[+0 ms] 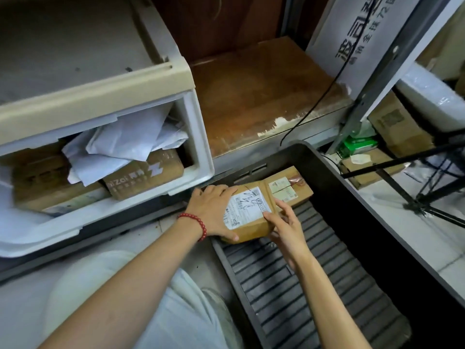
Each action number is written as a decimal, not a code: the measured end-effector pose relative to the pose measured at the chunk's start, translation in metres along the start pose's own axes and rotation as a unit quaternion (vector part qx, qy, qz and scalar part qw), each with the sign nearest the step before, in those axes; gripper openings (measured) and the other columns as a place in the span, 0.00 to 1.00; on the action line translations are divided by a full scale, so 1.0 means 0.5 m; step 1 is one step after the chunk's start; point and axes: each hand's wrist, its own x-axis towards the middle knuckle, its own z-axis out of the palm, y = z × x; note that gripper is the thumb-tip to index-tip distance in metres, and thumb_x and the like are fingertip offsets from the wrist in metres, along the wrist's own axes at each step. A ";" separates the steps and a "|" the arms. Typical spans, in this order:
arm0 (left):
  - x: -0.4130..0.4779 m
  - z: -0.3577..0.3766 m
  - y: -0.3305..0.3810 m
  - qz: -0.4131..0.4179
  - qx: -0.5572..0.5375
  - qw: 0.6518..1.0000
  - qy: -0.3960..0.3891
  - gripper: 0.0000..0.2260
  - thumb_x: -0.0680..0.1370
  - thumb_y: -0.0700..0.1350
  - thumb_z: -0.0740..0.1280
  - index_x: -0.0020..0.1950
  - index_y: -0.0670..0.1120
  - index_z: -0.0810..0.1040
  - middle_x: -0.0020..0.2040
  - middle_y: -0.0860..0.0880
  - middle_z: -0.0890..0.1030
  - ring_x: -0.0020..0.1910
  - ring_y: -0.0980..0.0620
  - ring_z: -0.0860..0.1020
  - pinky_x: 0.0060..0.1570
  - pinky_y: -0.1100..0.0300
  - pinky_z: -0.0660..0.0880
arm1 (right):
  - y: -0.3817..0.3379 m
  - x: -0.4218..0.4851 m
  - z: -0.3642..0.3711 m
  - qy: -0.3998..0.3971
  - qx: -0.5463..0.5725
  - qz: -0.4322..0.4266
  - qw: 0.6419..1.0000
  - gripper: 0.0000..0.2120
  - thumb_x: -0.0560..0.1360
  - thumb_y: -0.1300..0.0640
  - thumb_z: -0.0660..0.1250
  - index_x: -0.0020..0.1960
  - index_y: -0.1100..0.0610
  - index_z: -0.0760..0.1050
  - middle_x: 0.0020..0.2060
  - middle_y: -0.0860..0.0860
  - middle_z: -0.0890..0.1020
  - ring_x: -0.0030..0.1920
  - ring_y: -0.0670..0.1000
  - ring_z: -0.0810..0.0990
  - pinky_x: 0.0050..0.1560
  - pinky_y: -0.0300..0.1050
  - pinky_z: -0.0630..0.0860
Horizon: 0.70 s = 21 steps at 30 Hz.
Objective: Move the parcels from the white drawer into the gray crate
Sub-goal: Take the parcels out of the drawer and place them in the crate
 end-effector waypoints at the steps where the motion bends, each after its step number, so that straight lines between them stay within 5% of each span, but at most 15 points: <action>1: 0.004 0.007 -0.003 0.000 0.006 1.000 -0.002 0.54 0.62 0.68 0.73 0.78 0.54 0.48 0.76 0.52 0.58 0.72 0.50 0.60 0.68 0.50 0.59 | 0.009 0.002 0.001 0.006 -0.001 0.015 1.000 0.23 0.73 0.59 0.72 0.65 0.47 0.70 0.55 0.53 0.82 0.54 0.53 0.82 0.53 0.51 0.79; 11: 0.028 0.031 -0.038 -0.004 0.043 0.998 0.044 0.40 0.70 0.58 0.71 0.76 0.57 0.54 0.73 0.55 0.62 0.70 0.52 0.61 0.63 0.53 0.60 | 0.106 0.003 0.009 -0.014 0.001 0.141 0.990 0.47 0.70 0.64 0.74 0.76 0.48 0.47 0.44 0.53 0.85 0.45 0.54 0.83 0.49 0.48 0.80; 15: 0.032 0.020 -0.039 -0.036 -0.086 0.993 0.072 0.30 0.75 0.56 0.67 0.74 0.54 0.62 0.72 0.53 0.66 0.70 0.50 0.65 0.65 0.51 0.64 | 0.135 -0.007 0.021 -0.019 0.006 0.138 0.990 0.47 0.69 0.68 0.74 0.74 0.49 0.47 0.46 0.50 0.82 0.47 0.50 0.83 0.47 0.46 0.82; 21: 0.031 0.006 -0.030 -0.047 -0.120 0.983 0.132 0.22 0.78 0.53 0.63 0.72 0.53 0.66 0.69 0.51 0.69 0.66 0.49 0.69 0.62 0.50 0.67 | 0.138 0.001 -0.019 -0.067 0.054 0.198 0.976 0.38 0.68 0.63 0.75 0.71 0.50 0.58 0.54 0.55 0.83 0.47 0.55 0.84 0.50 0.48 0.82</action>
